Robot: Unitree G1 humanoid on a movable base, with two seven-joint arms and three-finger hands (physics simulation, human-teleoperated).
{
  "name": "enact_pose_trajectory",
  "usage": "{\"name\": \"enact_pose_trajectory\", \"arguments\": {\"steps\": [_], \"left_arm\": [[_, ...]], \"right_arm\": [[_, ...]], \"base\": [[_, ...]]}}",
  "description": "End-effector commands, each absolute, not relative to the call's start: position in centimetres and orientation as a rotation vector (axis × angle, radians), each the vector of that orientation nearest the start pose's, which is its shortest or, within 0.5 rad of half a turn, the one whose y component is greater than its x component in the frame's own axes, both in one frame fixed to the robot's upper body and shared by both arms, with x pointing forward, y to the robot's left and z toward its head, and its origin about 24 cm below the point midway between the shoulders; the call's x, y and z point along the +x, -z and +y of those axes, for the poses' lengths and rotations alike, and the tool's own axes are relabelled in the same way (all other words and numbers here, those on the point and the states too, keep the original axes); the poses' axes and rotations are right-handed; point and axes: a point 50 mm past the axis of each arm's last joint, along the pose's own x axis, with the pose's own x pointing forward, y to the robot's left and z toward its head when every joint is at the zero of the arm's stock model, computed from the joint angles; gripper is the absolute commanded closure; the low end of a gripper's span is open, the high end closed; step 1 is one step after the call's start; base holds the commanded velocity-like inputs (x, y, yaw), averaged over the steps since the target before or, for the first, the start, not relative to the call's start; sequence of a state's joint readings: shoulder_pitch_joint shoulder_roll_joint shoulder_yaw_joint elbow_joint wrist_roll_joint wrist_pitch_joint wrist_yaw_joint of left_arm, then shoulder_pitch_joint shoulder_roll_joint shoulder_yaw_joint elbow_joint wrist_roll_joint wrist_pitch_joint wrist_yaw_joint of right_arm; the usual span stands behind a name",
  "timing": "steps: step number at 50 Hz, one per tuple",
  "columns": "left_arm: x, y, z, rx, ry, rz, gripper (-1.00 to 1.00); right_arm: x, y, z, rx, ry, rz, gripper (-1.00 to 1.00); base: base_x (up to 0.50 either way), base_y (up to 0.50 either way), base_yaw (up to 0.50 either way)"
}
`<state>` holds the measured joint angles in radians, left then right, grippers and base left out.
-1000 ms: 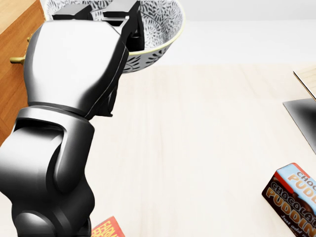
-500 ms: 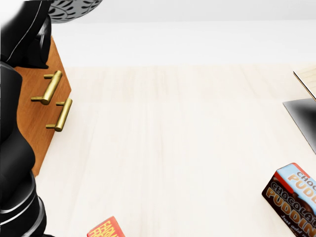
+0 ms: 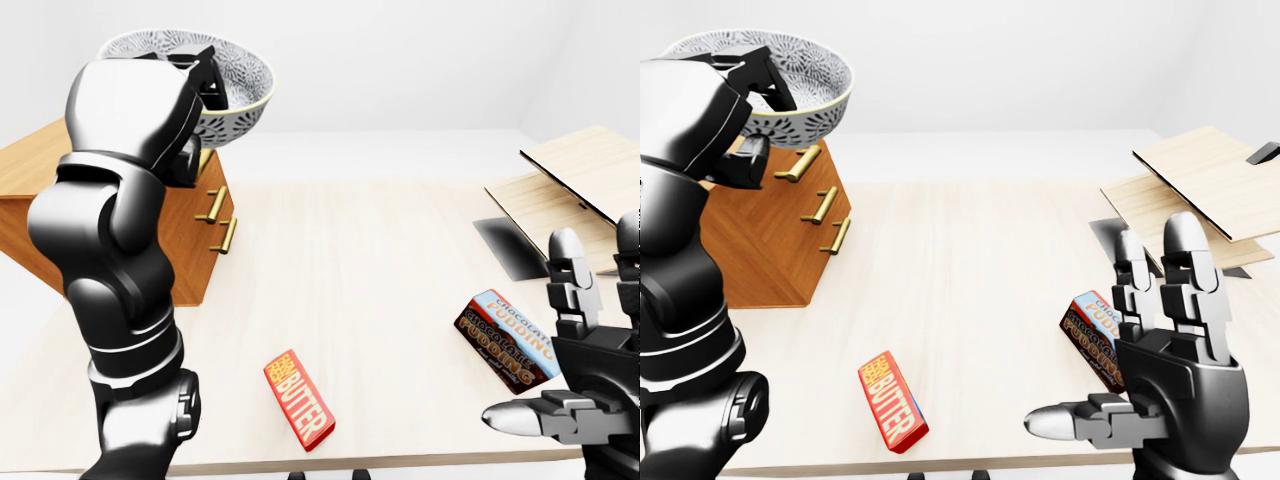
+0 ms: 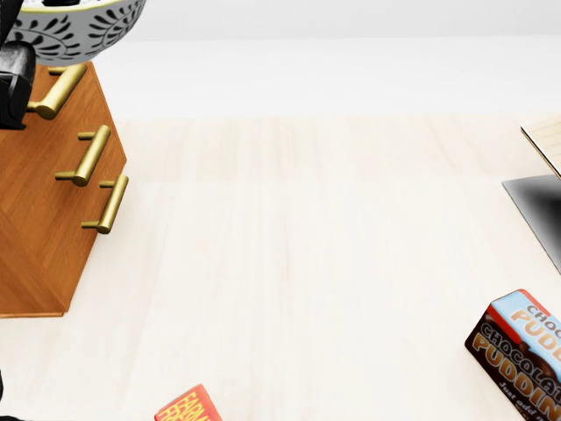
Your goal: Close the top drawer of the cabinet and put the bowl on top of it.
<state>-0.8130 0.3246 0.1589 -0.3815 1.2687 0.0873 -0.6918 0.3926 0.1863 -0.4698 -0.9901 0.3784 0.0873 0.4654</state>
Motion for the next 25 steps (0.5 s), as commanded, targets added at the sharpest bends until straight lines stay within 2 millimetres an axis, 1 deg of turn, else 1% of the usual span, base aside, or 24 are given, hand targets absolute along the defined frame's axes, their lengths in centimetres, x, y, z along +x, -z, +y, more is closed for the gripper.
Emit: {"name": "enact_pose_trajectory", "arguments": {"steps": [1, 18, 25], "left_arm": [[28.0, -32.7, 19.4, 1.467, -0.306, -0.476, 1.0], [28.9, -33.1, 22.6, 1.393, -0.344, -0.486, 1.0], [28.8, -33.2, 24.1, 1.357, -0.371, -0.484, 1.0]], "right_arm": [[12.3, -17.6, -20.7, 0.037, 0.002, -0.578, -1.0], [12.5, -17.4, -20.6, 0.039, -0.003, -0.565, -1.0], [12.6, -17.2, -20.4, 0.041, -0.009, -0.552, -1.0]], "base": [[0.0, 0.0, 0.0], [0.0, 0.0, 0.0], [0.0, 0.0, 0.0]]}}
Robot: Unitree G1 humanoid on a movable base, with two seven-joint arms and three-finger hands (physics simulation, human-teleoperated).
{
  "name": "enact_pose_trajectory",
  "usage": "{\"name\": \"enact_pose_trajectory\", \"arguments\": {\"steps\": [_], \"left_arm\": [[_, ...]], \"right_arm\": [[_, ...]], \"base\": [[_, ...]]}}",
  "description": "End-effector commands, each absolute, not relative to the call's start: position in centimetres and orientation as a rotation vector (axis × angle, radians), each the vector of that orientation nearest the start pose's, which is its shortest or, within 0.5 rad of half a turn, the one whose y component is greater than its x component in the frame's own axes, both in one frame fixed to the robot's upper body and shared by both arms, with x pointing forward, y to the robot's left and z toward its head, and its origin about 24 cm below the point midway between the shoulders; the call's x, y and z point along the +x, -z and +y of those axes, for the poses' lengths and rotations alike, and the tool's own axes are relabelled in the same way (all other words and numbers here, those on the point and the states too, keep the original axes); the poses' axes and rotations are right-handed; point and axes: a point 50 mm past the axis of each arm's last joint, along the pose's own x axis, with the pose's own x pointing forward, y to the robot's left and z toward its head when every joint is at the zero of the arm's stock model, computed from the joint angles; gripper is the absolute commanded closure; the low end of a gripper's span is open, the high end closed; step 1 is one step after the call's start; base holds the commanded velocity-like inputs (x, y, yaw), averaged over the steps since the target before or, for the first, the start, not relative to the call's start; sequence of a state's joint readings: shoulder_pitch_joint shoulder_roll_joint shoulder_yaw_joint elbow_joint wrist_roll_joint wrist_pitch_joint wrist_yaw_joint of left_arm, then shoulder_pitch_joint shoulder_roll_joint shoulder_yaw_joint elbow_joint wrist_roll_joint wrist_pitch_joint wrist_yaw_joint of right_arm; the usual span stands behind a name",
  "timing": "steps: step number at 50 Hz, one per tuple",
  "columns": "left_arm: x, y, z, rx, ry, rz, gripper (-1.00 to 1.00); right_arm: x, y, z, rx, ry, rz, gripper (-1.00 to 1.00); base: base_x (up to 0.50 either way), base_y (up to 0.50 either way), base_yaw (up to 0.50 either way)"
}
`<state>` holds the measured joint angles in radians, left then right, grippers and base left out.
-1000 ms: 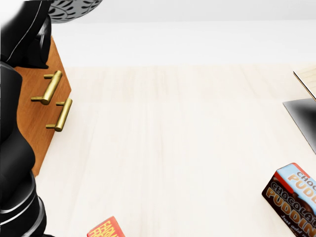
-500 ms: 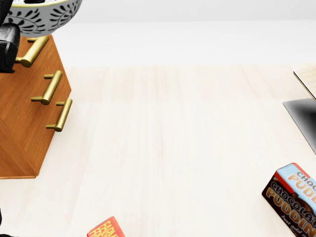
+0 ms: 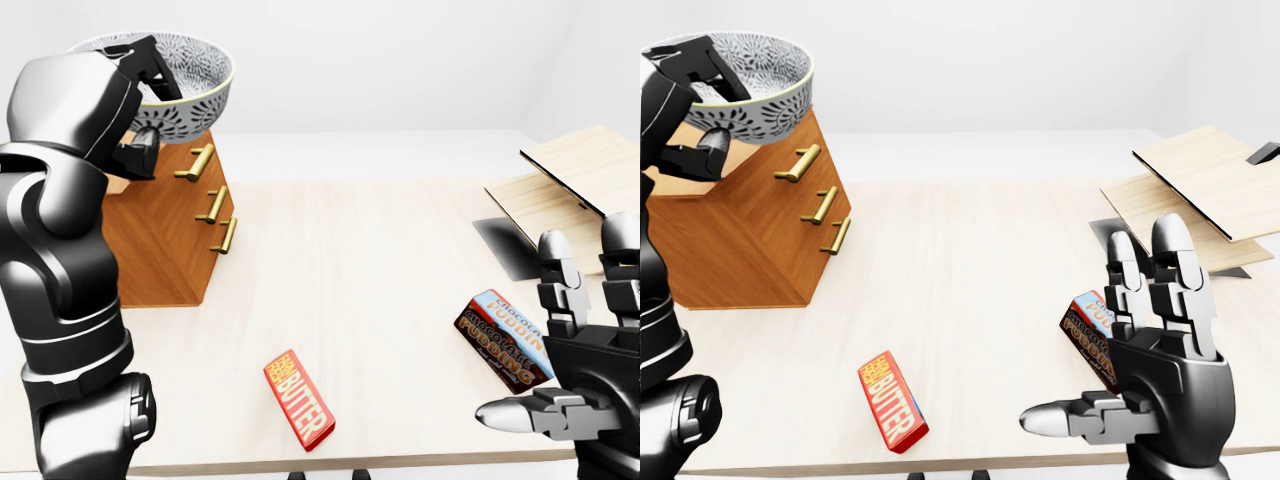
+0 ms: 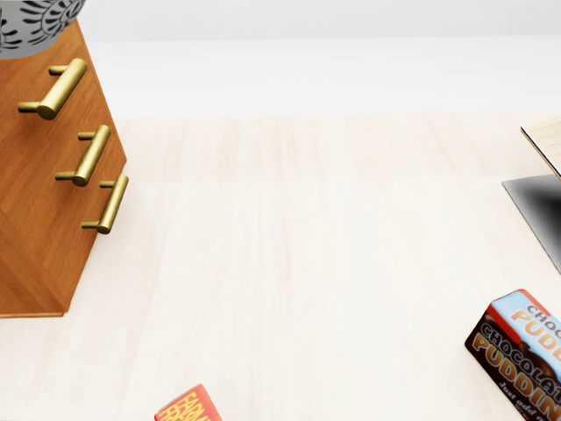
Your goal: Close the top drawer of the cabinet and put the bowl on top of it.
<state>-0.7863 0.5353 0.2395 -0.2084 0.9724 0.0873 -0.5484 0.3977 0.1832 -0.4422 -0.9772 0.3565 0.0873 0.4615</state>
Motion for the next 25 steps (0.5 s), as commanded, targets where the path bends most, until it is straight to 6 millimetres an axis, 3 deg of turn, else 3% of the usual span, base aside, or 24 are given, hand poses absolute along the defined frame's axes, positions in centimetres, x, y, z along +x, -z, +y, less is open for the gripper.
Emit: {"name": "enact_pose_trajectory", "arguments": {"steps": [1, 5, 8, 25], "left_arm": [[28.8, -33.2, 24.4, 1.353, -0.379, -0.482, 1.0], [28.9, -33.5, 24.8, 1.338, -0.387, -0.491, 1.0], [29.0, -34.3, 26.0, 1.281, -0.422, -0.505, 1.0], [30.0, -35.2, 30.2, 1.053, -0.546, -0.531, 1.0]], "right_arm": [[12.6, -17.1, -20.4, 0.042, -0.01, -0.548, -1.0], [12.6, -17.1, -20.3, 0.043, -0.012, -0.544, -1.0], [12.7, -16.9, -20.2, 0.043, -0.015, -0.535, -1.0], [12.7, -16.8, -20.2, 0.046, -0.017, -0.528, -1.0]], "base": [[0.0, 0.0, 0.0], [0.0, 0.0, 0.0], [0.0, 0.0, 0.0], [0.0, 0.0, 0.0]]}}
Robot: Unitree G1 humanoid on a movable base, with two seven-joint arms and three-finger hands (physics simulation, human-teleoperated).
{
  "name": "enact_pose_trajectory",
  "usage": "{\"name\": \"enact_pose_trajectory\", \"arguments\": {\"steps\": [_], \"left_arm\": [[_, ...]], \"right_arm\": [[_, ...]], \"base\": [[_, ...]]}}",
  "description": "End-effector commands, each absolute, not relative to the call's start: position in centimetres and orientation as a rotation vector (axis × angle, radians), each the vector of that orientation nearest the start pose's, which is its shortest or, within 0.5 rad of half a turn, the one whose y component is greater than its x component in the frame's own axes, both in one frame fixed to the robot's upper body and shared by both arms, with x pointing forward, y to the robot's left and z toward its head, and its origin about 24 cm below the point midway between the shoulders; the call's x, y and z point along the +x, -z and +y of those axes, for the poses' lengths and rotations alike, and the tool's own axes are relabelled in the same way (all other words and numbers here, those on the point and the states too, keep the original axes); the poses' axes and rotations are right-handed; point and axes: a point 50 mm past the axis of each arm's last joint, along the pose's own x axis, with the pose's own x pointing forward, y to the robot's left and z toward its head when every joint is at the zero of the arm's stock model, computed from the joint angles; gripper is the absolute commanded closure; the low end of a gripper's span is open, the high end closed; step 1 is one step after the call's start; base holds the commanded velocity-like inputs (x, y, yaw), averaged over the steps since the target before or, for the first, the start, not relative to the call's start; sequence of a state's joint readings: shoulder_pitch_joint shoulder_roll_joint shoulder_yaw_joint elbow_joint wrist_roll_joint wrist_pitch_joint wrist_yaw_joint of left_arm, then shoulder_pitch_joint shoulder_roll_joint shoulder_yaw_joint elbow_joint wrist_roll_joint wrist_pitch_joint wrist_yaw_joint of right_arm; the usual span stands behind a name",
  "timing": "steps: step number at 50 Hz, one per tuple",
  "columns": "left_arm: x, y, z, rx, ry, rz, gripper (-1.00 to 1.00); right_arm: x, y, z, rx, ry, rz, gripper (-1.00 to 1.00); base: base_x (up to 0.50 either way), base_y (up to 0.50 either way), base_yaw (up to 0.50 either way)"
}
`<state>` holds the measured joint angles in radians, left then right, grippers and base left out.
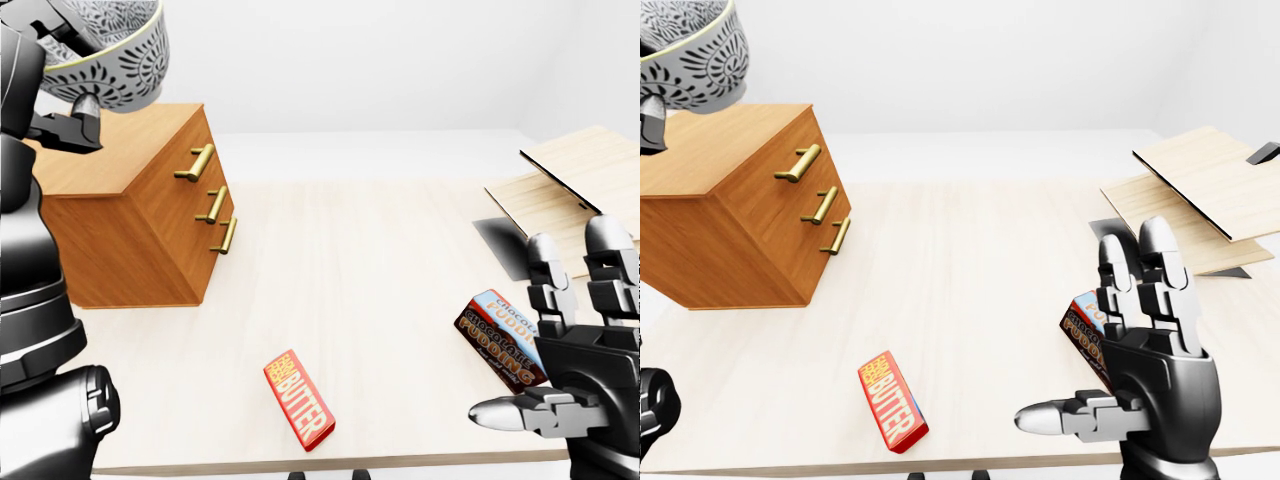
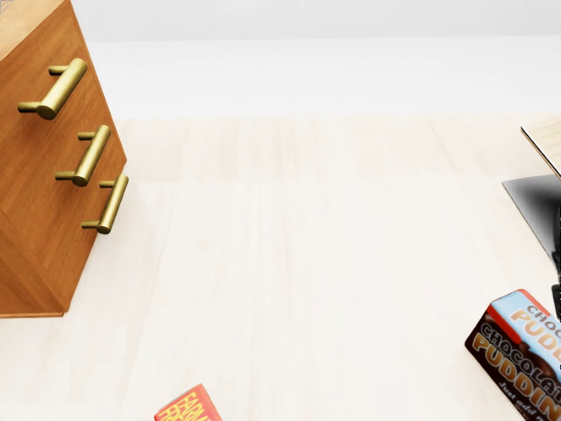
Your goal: Close the top drawer of the cabinet and put the bowl on top of it.
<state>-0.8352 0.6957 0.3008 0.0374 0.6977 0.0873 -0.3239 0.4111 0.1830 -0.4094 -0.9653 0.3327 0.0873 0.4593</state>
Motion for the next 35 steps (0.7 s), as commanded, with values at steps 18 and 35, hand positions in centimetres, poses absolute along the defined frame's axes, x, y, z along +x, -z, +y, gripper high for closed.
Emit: {"name": "enact_pose_trajectory", "arguments": {"steps": [18, 35], "left_arm": [[31.9, -34.8, 34.5, 0.866, -0.672, -0.414, 1.0], [33.9, -32.6, 36.9, 0.76, -0.745, -0.234, 1.0]], "right_arm": [[12.7, -16.9, -20.2, 0.044, -0.019, -0.529, -1.0], [12.7, -16.8, -20.2, 0.047, -0.021, -0.527, -1.0]], "base": [[0.0, 0.0, 0.0], [0.0, 0.0, 0.0]]}}
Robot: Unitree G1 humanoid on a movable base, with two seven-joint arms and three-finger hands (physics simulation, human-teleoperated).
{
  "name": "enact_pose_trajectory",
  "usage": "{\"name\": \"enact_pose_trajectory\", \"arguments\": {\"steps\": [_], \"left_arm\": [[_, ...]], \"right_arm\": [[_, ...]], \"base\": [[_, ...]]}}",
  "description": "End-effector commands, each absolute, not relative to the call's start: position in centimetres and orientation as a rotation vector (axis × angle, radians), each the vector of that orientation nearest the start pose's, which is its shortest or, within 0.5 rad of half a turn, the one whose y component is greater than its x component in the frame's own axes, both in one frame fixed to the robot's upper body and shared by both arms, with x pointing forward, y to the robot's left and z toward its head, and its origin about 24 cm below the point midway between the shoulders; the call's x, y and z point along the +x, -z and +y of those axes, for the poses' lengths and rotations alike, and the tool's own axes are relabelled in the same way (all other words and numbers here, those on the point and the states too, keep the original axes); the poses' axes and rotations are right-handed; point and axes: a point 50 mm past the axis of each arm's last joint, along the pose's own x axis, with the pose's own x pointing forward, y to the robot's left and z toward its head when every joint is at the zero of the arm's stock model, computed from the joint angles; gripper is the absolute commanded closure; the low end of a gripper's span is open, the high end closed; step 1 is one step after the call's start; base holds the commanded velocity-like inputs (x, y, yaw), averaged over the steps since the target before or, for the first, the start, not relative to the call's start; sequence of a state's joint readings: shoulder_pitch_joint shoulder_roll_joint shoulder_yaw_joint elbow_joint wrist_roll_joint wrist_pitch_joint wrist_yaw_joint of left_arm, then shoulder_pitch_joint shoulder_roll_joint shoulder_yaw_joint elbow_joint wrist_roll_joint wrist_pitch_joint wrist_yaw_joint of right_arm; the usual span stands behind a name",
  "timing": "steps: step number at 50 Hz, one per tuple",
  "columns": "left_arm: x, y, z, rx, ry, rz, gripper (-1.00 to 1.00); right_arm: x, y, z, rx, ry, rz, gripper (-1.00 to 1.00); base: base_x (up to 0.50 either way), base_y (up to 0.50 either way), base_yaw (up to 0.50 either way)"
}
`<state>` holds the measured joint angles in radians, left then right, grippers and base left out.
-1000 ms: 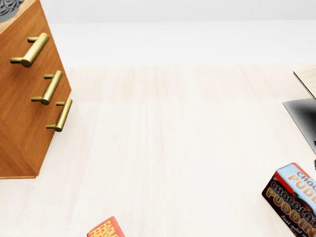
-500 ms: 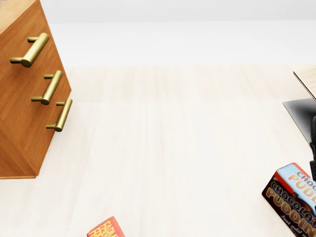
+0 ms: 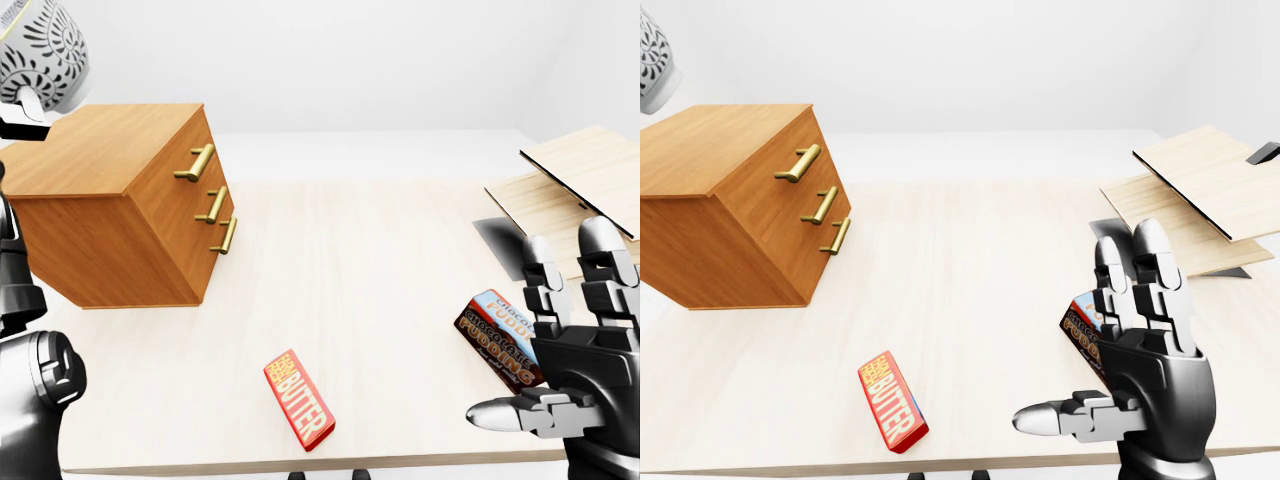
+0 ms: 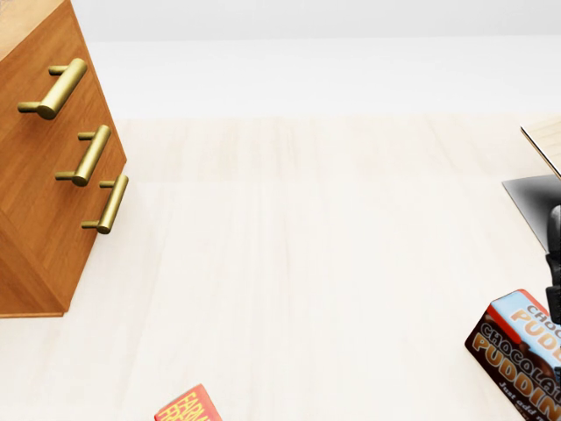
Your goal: Close the top drawer of the cabinet and put the bowl on top of it.
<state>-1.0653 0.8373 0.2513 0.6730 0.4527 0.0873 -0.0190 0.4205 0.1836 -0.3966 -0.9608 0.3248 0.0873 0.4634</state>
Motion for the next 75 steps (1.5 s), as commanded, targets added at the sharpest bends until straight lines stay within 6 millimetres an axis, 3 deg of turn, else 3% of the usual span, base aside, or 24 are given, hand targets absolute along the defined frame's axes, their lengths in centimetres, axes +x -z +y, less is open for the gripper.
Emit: {"name": "enact_pose_trajectory", "arguments": {"steps": [1, 10, 24, 53, 66, 67, 69, 75], "left_arm": [[34.0, -32.4, 37.0, 0.763, -0.757, -0.222, 1.0], [34.6, -30.8, 37.6, 0.72, -0.759, -0.135, 1.0], [35.1, -31.5, 36.6, 0.74, -0.733, -0.154, 1.0], [36.5, -28.3, 35.9, 0.759, -0.726, -0.044, 1.0], [36.8, -27.8, 35.8, 0.762, -0.719, -0.026, 1.0], [36.7, -27.9, 35.8, 0.761, -0.724, -0.032, 0.94], [36.7, -28.0, 35.7, 0.768, -0.722, -0.033, -1.0], [36.6, -28.4, 35.8, 0.778, -0.728, -0.044, -1.0]], "right_arm": [[12.7, -16.8, -20.2, 0.047, -0.021, -0.527, -1.0], [12.8, -16.6, -20.0, 0.049, -0.026, -0.515, -1.0], [12.8, -16.4, -19.8, 0.051, -0.036, -0.502, -1.0], [12.7, -16.7, -19.9, 0.047, -0.034, -0.515, -1.0], [12.7, -16.7, -19.9, 0.047, -0.035, -0.516, -1.0], [12.7, -16.7, -19.9, 0.047, -0.034, -0.516, -1.0], [12.7, -16.7, -19.9, 0.047, -0.033, -0.517, -1.0], [12.6, -16.7, -19.9, 0.047, -0.034, -0.517, -1.0]], "base": [[0.0, 0.0, 0.0], [0.0, 0.0, 0.0], [0.0, 0.0, 0.0], [0.0, 0.0, 0.0], [0.0, 0.0, 0.0], [0.0, 0.0, 0.0], [0.0, 0.0, 0.0], [0.0, 0.0, 0.0]]}}
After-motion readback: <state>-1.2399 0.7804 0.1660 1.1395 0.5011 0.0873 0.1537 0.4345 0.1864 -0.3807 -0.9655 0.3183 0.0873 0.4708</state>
